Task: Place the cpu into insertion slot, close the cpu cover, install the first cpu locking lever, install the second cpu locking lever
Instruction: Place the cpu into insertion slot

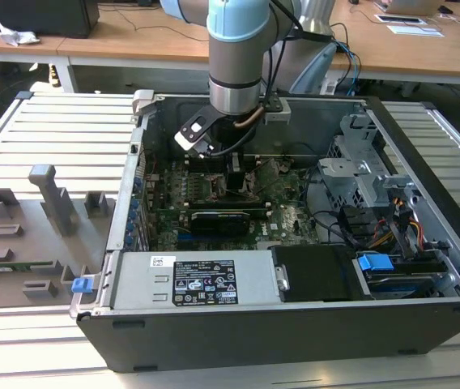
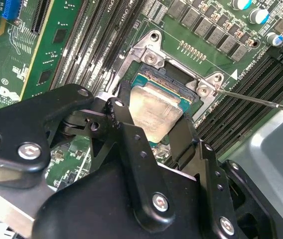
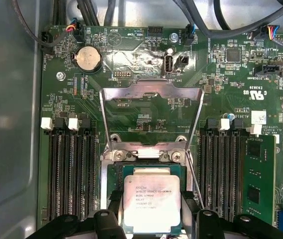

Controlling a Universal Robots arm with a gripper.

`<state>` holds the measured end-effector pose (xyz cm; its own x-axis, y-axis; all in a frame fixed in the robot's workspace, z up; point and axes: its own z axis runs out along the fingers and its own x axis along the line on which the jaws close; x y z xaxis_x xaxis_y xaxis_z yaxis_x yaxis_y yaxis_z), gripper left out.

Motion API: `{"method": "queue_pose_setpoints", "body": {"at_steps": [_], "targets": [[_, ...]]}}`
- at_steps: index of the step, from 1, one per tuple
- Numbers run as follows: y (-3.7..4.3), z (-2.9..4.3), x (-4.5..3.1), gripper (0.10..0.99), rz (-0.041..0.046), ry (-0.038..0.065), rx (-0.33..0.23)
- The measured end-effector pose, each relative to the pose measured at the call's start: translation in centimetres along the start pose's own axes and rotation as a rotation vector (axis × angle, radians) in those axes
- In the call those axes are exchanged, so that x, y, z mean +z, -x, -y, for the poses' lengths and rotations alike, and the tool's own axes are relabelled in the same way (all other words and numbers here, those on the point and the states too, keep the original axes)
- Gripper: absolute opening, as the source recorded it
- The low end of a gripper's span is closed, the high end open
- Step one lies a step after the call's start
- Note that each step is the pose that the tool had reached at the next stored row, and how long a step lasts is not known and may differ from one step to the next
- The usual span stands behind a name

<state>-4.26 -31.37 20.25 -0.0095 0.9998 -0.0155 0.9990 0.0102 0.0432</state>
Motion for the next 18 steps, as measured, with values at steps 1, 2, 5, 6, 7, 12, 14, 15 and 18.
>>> {"method": "queue_pose_setpoints", "body": {"at_steps": [1,2,5,6,7,12,14,15,18], "targets": [[0.00,0.00,0.02,0.545,0.0000,0.000,0.000],[0.00,0.00,0.02,0.553,0.0000,0.000,0.000],[0.00,0.00,0.05,0.616,0.0000,0.000,0.000],[0.00,0.03,0.05,0.616,0.0001,0.000,0.000],[-0.01,0.05,0.05,0.616,0.0000,0.000,0.000],[-0.38,0.05,0.14,0.616,0.0008,0.000,0.000],[-0.48,0.05,0.21,0.616,0.0016,0.000,0.000],[-0.48,0.06,0.25,0.616,0.0024,0.000,0.000],[-0.49,0.14,0.26,0.616,0.0051,0.000,-0.001]]}}
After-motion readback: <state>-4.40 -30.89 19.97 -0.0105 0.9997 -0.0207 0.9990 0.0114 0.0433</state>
